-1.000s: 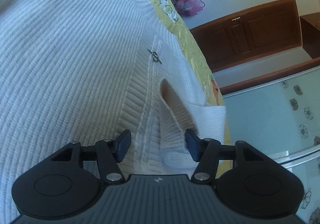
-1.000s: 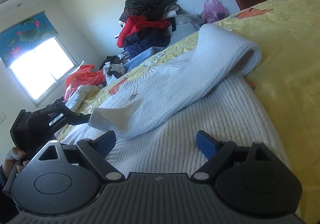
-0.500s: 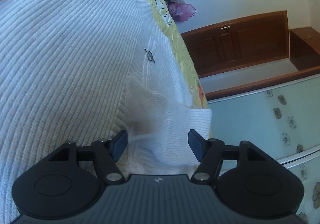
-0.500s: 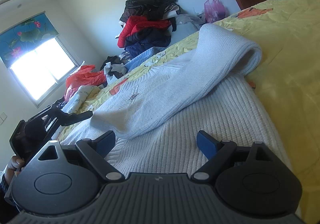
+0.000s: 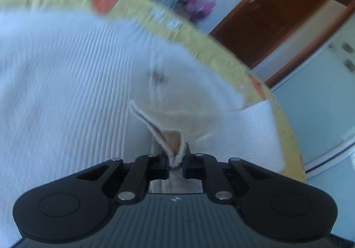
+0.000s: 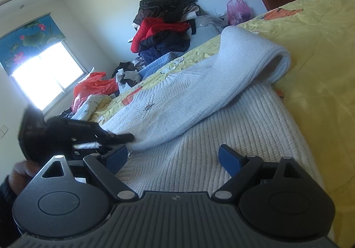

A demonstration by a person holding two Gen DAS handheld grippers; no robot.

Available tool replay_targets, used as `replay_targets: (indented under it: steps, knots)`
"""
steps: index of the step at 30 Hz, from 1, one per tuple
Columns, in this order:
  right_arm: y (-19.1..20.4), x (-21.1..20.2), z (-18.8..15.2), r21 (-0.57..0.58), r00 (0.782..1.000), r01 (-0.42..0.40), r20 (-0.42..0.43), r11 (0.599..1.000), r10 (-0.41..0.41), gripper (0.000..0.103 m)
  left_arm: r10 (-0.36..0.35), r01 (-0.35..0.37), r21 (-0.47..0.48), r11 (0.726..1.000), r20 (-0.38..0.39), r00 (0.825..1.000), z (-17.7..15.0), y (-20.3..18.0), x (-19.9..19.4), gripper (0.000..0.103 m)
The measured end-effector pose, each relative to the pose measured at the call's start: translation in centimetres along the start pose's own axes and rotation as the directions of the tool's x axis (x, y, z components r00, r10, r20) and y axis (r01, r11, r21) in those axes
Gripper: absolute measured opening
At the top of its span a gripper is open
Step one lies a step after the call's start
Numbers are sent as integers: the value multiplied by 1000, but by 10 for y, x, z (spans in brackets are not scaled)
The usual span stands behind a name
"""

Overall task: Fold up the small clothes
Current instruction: 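Grasp the other sleeve with the left tool and fold it across the body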

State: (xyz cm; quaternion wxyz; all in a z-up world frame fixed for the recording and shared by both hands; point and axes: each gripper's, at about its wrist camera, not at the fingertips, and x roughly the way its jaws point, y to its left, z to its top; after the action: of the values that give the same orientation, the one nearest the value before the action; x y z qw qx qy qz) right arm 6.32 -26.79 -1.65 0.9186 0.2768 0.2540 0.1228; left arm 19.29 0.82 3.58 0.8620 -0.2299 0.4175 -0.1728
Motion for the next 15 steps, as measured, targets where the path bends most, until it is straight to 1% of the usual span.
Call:
replay_targets:
  steps: [1,3,5,7,9,10,12,13,14,15]
  knots:
    - [0,0,0,0,1000,0,0,1000,0,90,14,-14,29,999,24,1000,6,-1,-8,9]
    - [0,0,0,1,1000,0,0,1000,0,90,62,-67,77,995,69,996,16,3,-23,9]
    - [0,0,1,1,1000,-2,0,1000,2,91,130,-136,67,988,91,987,25,21,-32,9]
    - [0,0,1,1,1000,-3,0,1000,3,91,187,-190,38,981,69,980,27,46,-30,9]
    - [1,0,1,1,1000,-6,0,1000,6,91,230,-231,39,972,18,973,20,66,-18,9]
    - [1,0,2,0,1000,-7,-1,1000,7,91,212,-214,51,975,46,976,15,70,-17,10]
    - [2,0,1,-2,1000,-6,-2,1000,6,91,216,-224,97,970,94,972,9,69,-20,12]
    - [2,0,1,-3,1000,-5,-2,1000,5,91,231,-242,106,964,112,967,6,63,-20,13]
    - [3,1,2,-5,1000,-4,-3,1000,4,91,261,-277,111,955,139,955,3,58,-25,23]
    - [4,1,2,-9,1000,0,-5,1000,0,91,301,-324,114,939,183,936,-1,50,-32,29]
